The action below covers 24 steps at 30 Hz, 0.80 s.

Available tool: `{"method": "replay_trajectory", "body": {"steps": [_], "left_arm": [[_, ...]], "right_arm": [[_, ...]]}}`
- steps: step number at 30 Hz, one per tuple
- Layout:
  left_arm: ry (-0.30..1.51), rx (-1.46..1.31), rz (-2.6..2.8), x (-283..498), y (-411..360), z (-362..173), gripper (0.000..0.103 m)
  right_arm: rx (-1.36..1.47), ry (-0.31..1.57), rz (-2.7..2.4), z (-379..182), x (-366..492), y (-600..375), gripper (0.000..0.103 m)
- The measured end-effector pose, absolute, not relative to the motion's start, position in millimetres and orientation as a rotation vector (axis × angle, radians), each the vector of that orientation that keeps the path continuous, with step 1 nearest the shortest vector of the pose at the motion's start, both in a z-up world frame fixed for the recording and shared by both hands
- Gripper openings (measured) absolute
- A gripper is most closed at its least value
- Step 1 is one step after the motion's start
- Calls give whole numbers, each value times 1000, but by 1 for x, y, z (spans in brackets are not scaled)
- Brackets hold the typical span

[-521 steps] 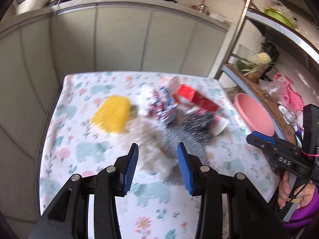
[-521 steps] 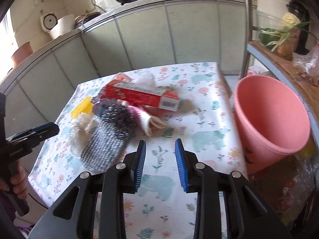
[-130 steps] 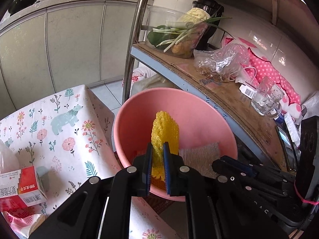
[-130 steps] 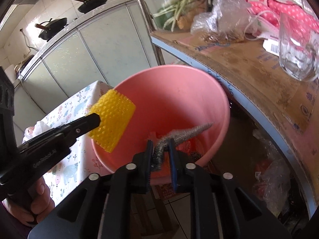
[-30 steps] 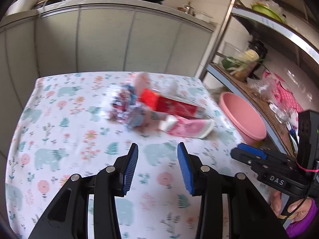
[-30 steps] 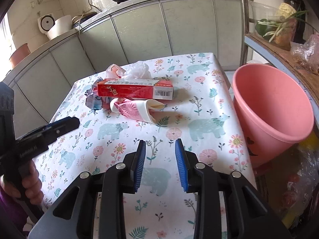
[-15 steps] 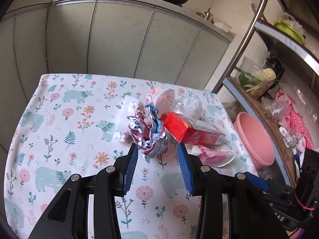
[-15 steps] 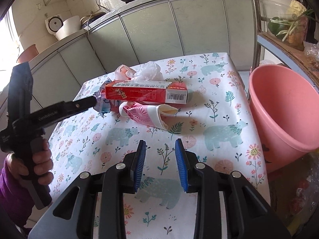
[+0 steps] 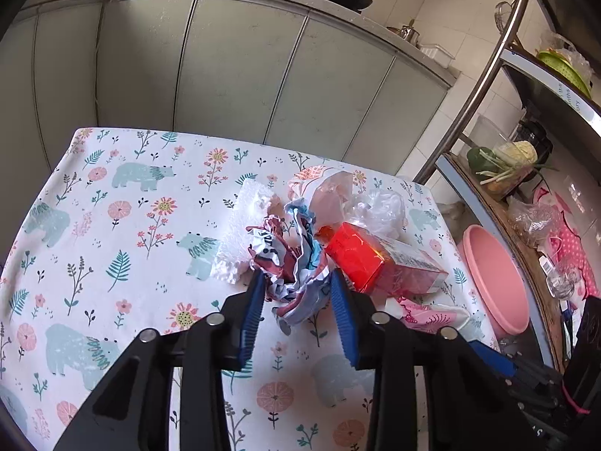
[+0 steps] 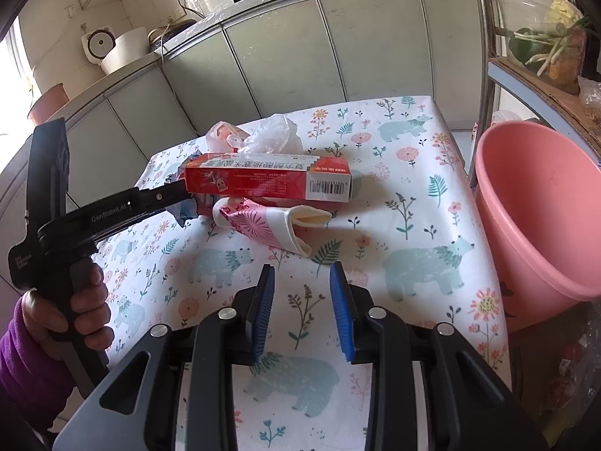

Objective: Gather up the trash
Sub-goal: 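Grasp the crumpled foil wrapper with the left tool, then grasp the pink-and-white paper cup with the right tool while the left tool holds the wrapper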

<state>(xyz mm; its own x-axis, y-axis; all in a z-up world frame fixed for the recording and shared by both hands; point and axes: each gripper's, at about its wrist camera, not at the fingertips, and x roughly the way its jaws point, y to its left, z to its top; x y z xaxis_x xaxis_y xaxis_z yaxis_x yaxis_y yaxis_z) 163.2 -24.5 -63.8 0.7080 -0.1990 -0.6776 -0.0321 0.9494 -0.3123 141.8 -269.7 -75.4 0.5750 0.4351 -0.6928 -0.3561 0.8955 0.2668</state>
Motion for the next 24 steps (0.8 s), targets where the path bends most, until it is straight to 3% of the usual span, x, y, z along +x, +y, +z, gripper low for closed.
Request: {"method": "replay_trajectory", "body": {"steps": [6, 7, 24], "left_arm": [[757, -301, -115, 148, -19, -57, 22], [750, -297, -118, 144, -18, -55, 15], [757, -312, -134, 72, 16, -52, 13]], "right_arm": [[94, 833, 477, -75, 147, -262, 31], [94, 831, 476, -75, 148, -261, 31], [168, 881, 500, -78, 170, -252, 31]]}}
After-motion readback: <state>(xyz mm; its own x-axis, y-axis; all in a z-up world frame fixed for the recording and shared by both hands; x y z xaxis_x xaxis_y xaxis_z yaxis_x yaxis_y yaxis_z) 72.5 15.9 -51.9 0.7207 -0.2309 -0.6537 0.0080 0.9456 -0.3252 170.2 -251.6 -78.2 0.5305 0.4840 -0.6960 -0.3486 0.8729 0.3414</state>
